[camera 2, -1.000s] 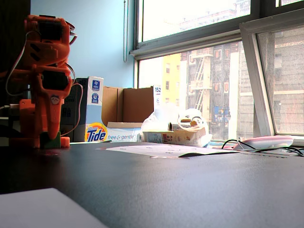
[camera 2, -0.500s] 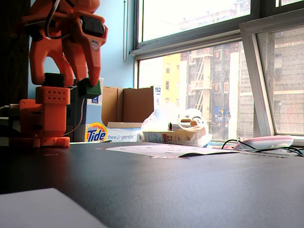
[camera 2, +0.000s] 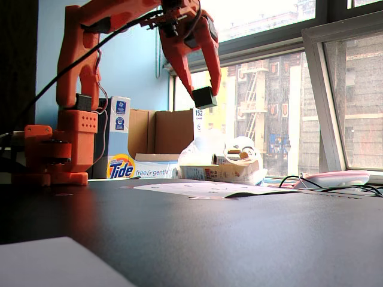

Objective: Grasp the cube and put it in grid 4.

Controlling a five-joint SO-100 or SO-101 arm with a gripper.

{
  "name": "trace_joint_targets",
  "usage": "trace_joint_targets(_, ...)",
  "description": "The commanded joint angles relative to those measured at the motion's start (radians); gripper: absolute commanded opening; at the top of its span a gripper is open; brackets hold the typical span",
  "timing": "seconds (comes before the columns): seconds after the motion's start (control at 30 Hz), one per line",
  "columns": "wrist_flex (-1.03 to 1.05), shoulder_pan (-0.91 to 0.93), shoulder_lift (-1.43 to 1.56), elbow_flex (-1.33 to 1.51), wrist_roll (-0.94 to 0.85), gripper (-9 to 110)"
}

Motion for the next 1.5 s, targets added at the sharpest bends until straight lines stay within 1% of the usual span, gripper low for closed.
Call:
trace_joint_targets(0.0, -0.012, -0.097, -0.035, -0.058, 0.009, 0)
trace_joint_targets(0.17, -0.055, -0.207, -0.143, -0.078, 0.031, 0)
trace_joint_targets(0.33, -0.072, -0.259, -0.273, -0.158, 0.048, 0)
trace_joint_targets(0.57, -0.087, -0.293, -0.377, -0.219, 0.052, 0)
trace_joint_targets(1.07, -0.143, -0.394, -0.509, -0.221, 0.061, 0)
trace_joint_targets(1.47, -0.179, -0.405, -0.566, -0.221, 0.061, 0)
